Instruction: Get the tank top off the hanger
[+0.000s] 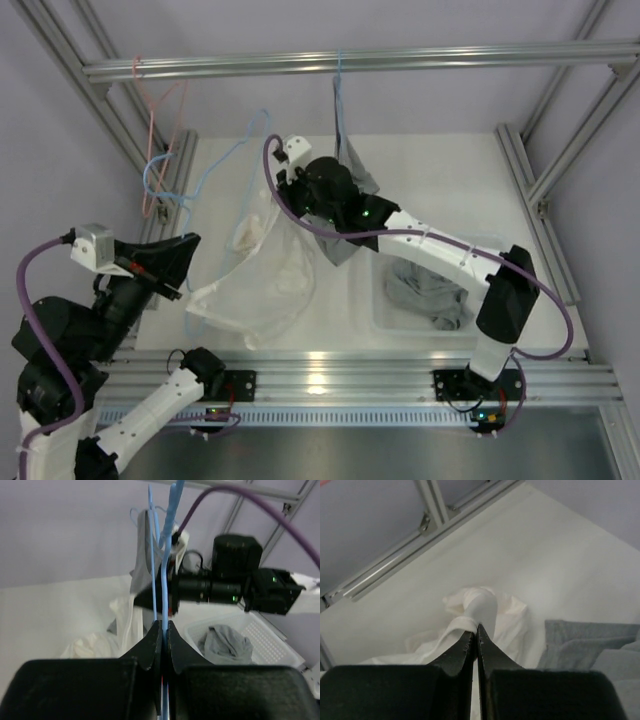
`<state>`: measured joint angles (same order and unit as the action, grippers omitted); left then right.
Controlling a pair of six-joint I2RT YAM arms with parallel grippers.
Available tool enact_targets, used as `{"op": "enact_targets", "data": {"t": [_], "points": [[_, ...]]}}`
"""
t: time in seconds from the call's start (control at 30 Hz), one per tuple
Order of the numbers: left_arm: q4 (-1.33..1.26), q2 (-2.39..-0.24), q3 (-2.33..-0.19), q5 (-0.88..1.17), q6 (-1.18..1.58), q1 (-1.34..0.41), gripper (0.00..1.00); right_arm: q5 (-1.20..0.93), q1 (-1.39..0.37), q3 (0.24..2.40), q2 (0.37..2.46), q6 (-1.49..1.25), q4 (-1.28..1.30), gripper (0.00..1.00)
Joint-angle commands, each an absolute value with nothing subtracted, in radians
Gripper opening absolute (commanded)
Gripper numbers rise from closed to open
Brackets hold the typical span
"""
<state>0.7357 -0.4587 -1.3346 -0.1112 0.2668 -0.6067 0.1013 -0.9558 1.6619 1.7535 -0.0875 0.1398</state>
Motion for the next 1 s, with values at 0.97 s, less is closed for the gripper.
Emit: {"op": "enact_targets", "data": {"t": [0.97], "points": [[-0.621,-0.701,-0.846,-0.475,-0.190,-0.606,0.00,0.066,-1.278,1.158,1.646,-0.273,-0.187,0.00]]}}
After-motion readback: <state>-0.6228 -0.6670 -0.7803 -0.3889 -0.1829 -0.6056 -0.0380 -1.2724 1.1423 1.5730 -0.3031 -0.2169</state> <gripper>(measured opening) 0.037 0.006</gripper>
